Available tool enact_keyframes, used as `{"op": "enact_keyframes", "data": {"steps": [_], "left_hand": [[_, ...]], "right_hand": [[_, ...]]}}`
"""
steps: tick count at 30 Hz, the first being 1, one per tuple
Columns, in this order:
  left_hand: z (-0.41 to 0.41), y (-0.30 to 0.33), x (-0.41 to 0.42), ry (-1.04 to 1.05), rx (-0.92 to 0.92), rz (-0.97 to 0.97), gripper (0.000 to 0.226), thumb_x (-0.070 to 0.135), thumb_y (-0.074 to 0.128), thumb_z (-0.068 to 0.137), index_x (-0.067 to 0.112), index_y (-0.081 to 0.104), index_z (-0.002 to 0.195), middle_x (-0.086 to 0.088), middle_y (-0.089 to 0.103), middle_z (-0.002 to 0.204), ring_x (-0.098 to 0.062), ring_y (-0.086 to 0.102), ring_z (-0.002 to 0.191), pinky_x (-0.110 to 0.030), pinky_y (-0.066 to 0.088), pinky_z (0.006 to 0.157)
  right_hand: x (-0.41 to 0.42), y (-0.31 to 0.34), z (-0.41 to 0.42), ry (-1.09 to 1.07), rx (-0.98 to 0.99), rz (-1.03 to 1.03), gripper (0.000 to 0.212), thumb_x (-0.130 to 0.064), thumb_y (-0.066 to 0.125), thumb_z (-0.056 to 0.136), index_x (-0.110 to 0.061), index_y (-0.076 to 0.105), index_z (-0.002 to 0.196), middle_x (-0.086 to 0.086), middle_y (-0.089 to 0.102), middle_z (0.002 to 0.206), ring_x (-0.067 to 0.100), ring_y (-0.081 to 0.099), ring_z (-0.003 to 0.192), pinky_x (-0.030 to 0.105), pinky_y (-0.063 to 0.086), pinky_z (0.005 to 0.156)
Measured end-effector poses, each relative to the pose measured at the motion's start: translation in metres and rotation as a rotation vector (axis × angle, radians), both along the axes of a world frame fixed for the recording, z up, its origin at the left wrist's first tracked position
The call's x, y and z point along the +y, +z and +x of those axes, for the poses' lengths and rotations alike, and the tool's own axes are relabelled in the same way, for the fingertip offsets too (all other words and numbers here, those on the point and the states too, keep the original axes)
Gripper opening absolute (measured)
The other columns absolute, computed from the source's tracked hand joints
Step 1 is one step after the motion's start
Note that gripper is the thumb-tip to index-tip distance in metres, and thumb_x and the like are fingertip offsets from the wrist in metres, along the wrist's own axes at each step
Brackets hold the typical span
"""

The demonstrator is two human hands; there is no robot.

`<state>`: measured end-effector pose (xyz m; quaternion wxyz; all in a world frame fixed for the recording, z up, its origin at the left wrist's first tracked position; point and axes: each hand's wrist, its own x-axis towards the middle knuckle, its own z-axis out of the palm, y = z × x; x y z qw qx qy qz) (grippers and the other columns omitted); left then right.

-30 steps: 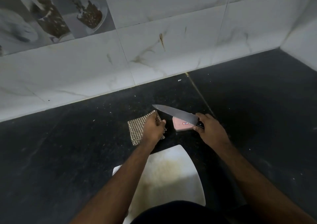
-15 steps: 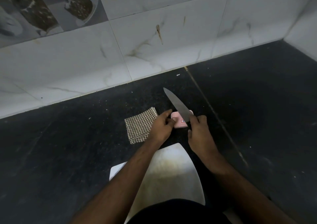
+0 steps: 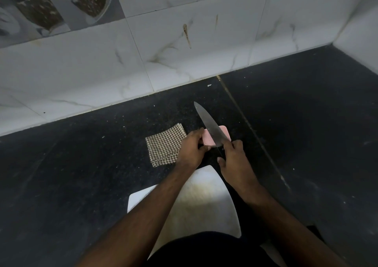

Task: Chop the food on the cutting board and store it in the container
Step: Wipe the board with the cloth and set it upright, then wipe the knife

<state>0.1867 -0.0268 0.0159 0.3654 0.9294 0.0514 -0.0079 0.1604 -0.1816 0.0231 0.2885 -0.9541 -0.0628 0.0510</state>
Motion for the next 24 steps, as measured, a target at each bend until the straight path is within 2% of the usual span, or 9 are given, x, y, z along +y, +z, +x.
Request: {"op": "enact_keyframes", "data": {"steps": [4,9,16,19,21,24], "left_hand": [[0.0,0.0,-0.007,0.018,-0.004,0.027,0.062,0.015,0.073,0.093,0.011,0.049,0.15,-0.007,0.053,0.151,-0.022,0.051,0.138,-0.035,0.044,0.113],[0.002,0.002,-0.009,0.044,0.002,0.003,0.064,0.018,0.076,0.091,0.011,0.05,0.149,-0.007,0.056,0.146,-0.021,0.054,0.133,-0.036,0.048,0.109],[-0.009,0.006,-0.001,0.098,-0.067,-0.005,0.061,0.022,0.077,0.09,0.011,0.053,0.144,-0.007,0.063,0.134,-0.017,0.063,0.113,-0.037,0.055,0.099],[-0.021,0.01,0.006,0.164,-0.082,-0.016,0.059,0.019,0.074,0.092,0.01,0.052,0.146,-0.007,0.064,0.131,-0.014,0.063,0.105,-0.03,0.054,0.093],[-0.03,0.013,0.012,0.199,-0.099,-0.027,0.055,0.018,0.072,0.094,0.01,0.053,0.145,-0.007,0.064,0.132,-0.012,0.06,0.108,-0.025,0.05,0.092],[-0.042,0.014,0.022,0.234,-0.117,-0.037,0.052,0.017,0.07,0.096,0.008,0.054,0.144,-0.007,0.062,0.138,-0.018,0.059,0.122,-0.029,0.047,0.104]], "right_hand": [[-0.004,0.001,0.003,0.018,-0.014,0.002,0.056,-0.016,0.068,0.094,-0.015,0.042,0.144,0.007,0.039,0.132,0.02,0.056,0.113,0.029,0.051,0.097],[-0.005,0.003,0.009,0.032,-0.025,-0.05,0.059,-0.025,0.069,0.094,-0.017,0.041,0.145,0.008,0.039,0.136,0.02,0.052,0.12,0.031,0.051,0.099],[-0.002,0.009,0.009,0.053,-0.147,-0.154,0.057,-0.03,0.065,0.095,-0.021,0.039,0.146,0.007,0.036,0.137,0.021,0.045,0.124,0.035,0.05,0.1],[0.009,0.013,0.006,0.089,-0.17,-0.161,0.053,-0.029,0.063,0.096,-0.021,0.042,0.144,0.008,0.037,0.14,0.023,0.044,0.127,0.038,0.049,0.101],[0.017,0.015,0.004,0.131,-0.172,-0.149,0.052,-0.029,0.063,0.097,-0.02,0.044,0.145,0.01,0.039,0.142,0.026,0.042,0.132,0.04,0.049,0.103],[0.031,0.015,-0.001,0.19,-0.171,-0.128,0.051,-0.028,0.062,0.098,-0.018,0.046,0.146,0.01,0.041,0.141,0.025,0.041,0.134,0.039,0.048,0.104]]}}
